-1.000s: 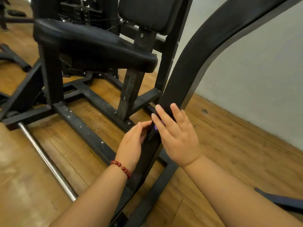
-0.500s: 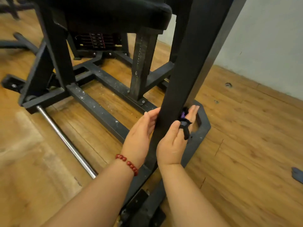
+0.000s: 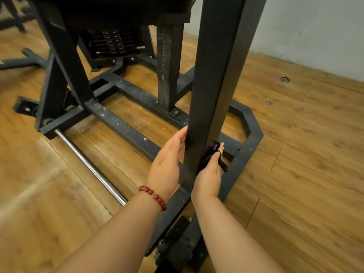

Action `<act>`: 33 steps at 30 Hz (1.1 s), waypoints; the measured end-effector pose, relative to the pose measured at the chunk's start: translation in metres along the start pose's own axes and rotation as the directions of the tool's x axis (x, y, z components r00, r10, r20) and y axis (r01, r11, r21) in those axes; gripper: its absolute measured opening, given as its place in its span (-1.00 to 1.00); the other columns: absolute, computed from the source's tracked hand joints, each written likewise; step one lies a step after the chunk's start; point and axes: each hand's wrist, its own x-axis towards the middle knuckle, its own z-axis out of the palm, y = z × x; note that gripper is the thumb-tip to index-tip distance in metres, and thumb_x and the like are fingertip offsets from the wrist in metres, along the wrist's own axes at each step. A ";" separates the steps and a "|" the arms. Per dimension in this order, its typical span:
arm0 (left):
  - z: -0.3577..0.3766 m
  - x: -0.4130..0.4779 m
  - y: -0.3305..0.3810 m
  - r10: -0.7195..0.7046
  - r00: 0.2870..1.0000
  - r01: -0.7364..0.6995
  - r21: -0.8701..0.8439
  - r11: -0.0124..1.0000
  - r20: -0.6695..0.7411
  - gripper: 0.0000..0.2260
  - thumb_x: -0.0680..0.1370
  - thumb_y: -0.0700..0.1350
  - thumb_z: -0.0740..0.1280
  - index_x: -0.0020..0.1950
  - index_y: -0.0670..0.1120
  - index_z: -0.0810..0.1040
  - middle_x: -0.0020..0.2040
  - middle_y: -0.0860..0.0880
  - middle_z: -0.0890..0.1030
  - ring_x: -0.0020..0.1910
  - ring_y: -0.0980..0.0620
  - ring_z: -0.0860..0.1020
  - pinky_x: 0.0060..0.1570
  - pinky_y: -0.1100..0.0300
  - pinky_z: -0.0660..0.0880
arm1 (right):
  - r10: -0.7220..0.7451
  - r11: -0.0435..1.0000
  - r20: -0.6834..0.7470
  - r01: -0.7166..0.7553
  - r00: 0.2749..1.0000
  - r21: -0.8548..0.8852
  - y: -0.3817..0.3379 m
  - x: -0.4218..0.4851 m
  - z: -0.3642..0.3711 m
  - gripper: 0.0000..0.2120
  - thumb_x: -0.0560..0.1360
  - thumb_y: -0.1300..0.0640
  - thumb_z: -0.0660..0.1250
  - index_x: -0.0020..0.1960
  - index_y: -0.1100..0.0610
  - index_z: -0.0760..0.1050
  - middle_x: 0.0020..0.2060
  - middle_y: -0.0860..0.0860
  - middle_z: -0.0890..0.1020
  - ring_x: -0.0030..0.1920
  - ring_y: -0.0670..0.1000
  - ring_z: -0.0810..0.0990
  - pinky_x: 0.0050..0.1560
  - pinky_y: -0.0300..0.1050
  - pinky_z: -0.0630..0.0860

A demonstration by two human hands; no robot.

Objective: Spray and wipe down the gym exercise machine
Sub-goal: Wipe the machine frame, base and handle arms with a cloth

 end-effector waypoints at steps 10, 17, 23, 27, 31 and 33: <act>-0.008 -0.004 -0.009 0.000 0.999 -0.005 0.103 0.995 0.041 -0.70 0.71 -0.04 -0.02 0.24 0.26 0.43 0.19 0.32 0.56 0.28 0.32 0.46 0.26 0.37 0.40 | -0.435 0.863 0.164 0.462 0.885 -0.206 0.026 -0.010 -0.013 -0.62 0.68 0.04 -0.06 0.44 -0.26 0.03 0.55 -0.13 0.10 0.54 -0.19 0.02 0.42 -0.47 -0.06; -0.006 0.000 -0.020 0.043 0.998 -0.037 0.123 0.992 -0.041 -0.69 0.70 -0.08 0.04 0.14 0.25 0.51 0.12 0.26 0.62 0.20 0.26 0.53 0.18 0.28 0.46 | -0.349 0.928 0.068 0.355 0.935 -0.112 0.008 -0.016 0.003 -0.62 0.62 -0.11 -0.05 0.42 -0.32 0.09 0.51 -0.30 0.13 0.53 -0.23 0.04 0.52 -0.19 0.02; -0.012 0.004 -0.028 0.089 0.995 -0.075 0.269 0.960 -0.041 -0.72 0.69 -0.07 0.10 0.23 0.26 0.48 0.20 0.24 0.57 0.24 0.27 0.50 0.27 0.10 0.48 | -0.520 0.769 0.298 0.590 0.801 -0.246 0.033 -0.011 -0.028 -0.55 0.67 0.06 0.03 0.48 -0.25 0.00 0.57 -0.08 0.10 0.54 -0.22 0.04 0.45 -0.41 0.03; -0.024 0.001 -0.038 0.093 0.994 -0.111 0.399 0.910 0.065 -0.67 0.68 -0.11 0.11 0.39 0.21 0.38 0.27 0.25 0.52 0.30 0.29 0.44 0.29 0.17 0.45 | -0.501 0.732 0.316 0.589 0.806 -0.343 0.058 -0.021 -0.040 -0.53 0.68 0.05 0.06 0.55 0.03 0.03 0.55 0.02 0.18 0.54 -0.17 0.07 0.44 -0.43 0.04; -0.043 -0.004 -0.043 0.058 0.980 -0.156 0.544 0.825 0.193 -0.63 0.67 -0.13 0.11 0.42 0.21 0.28 0.25 0.29 0.47 0.29 0.33 0.42 0.21 0.43 0.37 | -0.278 0.809 0.303 0.392 0.911 -0.437 0.066 -0.040 -0.051 -0.52 0.60 0.00 0.11 0.51 -0.07 0.14 0.47 -0.16 0.28 0.48 -0.24 0.18 0.43 -0.41 0.13; -0.054 -0.010 -0.047 0.038 0.974 -0.168 0.604 0.779 0.222 -0.64 0.67 -0.12 0.11 0.45 0.15 0.30 0.19 0.31 0.46 0.24 0.33 0.44 0.15 0.52 0.34 | -0.175 0.807 0.273 0.297 0.946 -0.511 0.067 -0.044 -0.058 -0.56 0.63 0.04 0.15 0.50 -0.08 0.24 0.40 -0.19 0.37 0.44 -0.17 0.30 0.38 -0.35 0.23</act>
